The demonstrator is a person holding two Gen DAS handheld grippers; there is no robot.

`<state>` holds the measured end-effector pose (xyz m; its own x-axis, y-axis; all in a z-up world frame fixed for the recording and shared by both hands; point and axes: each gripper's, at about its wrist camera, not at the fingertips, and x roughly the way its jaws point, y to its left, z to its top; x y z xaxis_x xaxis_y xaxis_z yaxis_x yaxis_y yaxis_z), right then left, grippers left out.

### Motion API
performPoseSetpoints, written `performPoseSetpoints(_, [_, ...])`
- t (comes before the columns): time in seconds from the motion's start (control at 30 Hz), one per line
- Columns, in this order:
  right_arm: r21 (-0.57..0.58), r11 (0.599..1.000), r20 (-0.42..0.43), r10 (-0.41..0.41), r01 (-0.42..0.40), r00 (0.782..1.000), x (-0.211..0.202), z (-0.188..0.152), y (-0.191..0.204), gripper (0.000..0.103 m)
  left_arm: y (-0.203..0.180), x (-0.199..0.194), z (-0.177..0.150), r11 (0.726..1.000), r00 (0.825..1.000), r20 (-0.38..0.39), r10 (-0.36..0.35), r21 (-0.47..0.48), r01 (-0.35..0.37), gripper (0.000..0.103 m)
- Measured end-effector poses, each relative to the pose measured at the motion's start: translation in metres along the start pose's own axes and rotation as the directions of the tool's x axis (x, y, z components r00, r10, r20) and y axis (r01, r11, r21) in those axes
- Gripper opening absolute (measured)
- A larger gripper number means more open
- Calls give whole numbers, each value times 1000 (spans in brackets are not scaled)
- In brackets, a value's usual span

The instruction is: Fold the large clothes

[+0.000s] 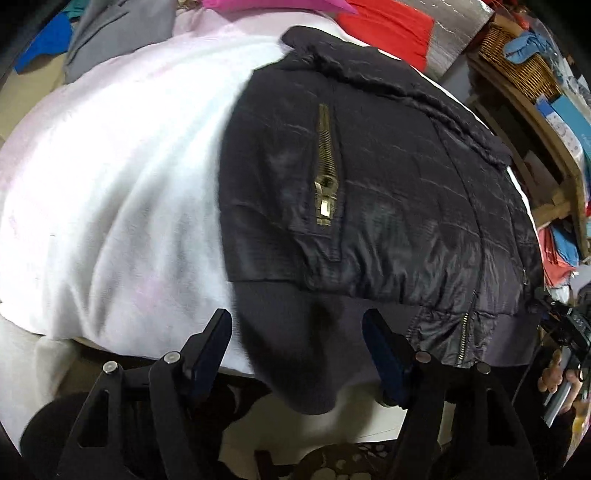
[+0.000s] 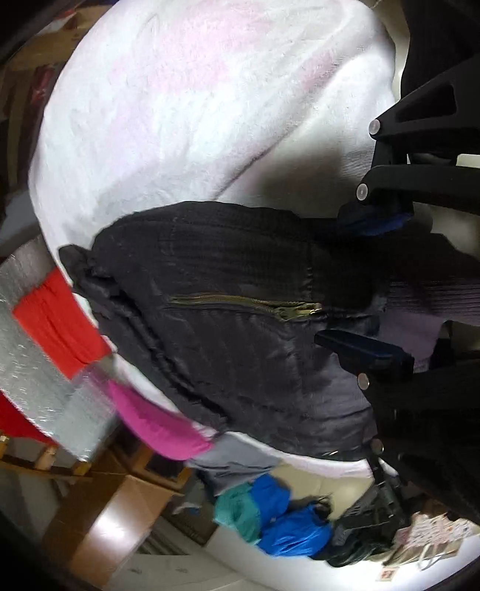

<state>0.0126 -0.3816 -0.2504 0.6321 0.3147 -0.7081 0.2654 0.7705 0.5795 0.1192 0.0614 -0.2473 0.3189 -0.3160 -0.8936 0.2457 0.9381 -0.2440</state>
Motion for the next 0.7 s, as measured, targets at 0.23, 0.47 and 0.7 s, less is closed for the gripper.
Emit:
performPoseSetpoints(0.23, [48,995,-12,84,-84,996,-6,1,-8,43,1,1,3,1000,1000,25,2,-6,-2,46])
performPoseSetpoints(0.47, [154,983,-30,105,-99,994,-8,-6,-26,53,1,14,6,1000,1000,6,15,14,-15,60])
performPoseSetpoints(0.7, [162,985,-57,68,-58,996,-11,-18,-29,54,15,12,4,1000,999,51,-6,-24,7,34])
